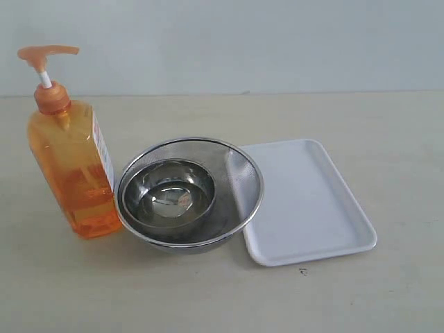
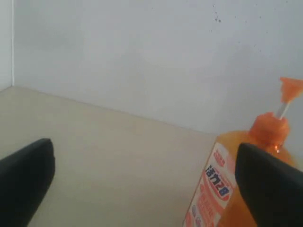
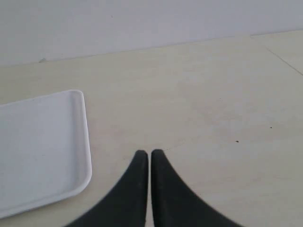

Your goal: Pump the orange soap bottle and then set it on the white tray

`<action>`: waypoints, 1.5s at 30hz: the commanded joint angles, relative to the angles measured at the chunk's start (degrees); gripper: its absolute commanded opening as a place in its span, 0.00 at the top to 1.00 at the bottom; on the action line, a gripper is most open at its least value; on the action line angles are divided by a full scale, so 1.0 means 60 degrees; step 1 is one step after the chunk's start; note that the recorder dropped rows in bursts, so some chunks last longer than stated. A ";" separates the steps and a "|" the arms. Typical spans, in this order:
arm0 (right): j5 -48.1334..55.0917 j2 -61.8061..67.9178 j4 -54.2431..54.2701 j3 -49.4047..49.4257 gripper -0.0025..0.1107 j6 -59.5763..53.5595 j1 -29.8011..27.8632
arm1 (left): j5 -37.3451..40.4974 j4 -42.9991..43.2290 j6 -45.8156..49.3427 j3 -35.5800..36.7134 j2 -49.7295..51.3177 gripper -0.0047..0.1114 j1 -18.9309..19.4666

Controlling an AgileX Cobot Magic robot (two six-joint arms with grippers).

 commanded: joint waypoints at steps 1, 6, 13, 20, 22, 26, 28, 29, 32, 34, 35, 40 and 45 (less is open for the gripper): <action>-0.0063 -0.0047 0.0001 -0.0007 0.98 -0.0034 -0.0027 | -0.1215 0.0913 -0.0882 0.0870 -0.0080 0.14 0.0005; -0.0063 -0.0047 0.0001 -0.0007 0.98 -0.0034 -0.0027 | -0.1705 -0.0830 0.0267 0.1246 -0.0080 0.14 0.0005; -0.0063 -0.0047 0.0001 -0.0007 0.98 -0.0034 -0.0027 | -0.2211 -0.0684 0.0177 0.1246 -0.0080 0.14 0.0005; -0.0063 -0.0047 0.0001 -0.0007 0.98 -0.0034 -0.0027 | -0.2019 -0.0487 0.0177 0.1246 -0.0080 0.14 0.0005; -0.0063 -0.0047 0.0001 -0.0007 0.98 -0.0034 -0.0027 | -0.1799 -0.0487 -0.0032 0.1246 -0.0080 0.14 0.0005; -0.0063 -0.0047 0.0001 -0.0007 0.98 -0.0034 -0.0027 | -0.1820 -0.0487 -0.0627 0.1246 0.0667 0.14 0.0005; -0.0063 -0.0047 0.0001 -0.0007 0.98 -0.0034 -0.0027 | -0.2375 -0.0487 -0.0801 0.1246 0.1644 0.14 -0.0014; -0.0063 -0.0047 0.0001 -0.0007 0.98 -0.0034 -0.0027 | -0.2790 -0.0487 -0.0801 0.1246 0.2176 0.14 -0.0027; -0.0063 -0.0047 0.0001 -0.0007 0.98 -0.0034 -0.0027 | -0.4097 -0.0408 -0.0801 0.1246 0.3341 0.14 -0.0027; -0.0063 -0.0047 0.0001 -0.0007 0.98 -0.0034 -0.0027 | -0.5064 0.0092 -0.0883 0.1246 0.3887 0.14 -0.0027; -0.0063 -0.0047 0.0001 -0.0007 0.98 -0.0034 -0.0027 | -0.5618 0.0397 -0.1017 0.1246 0.4051 0.14 -0.0027; -0.0063 -0.0047 0.0001 -0.0007 0.98 -0.0034 -0.0027 | -0.6990 0.0074 -0.1203 0.1246 0.4234 0.14 -0.0007; -0.0063 -0.0047 0.0001 -0.0007 0.98 -0.0034 -0.0027 | -0.6167 -0.0301 -0.1531 0.0942 0.4234 0.14 -0.0007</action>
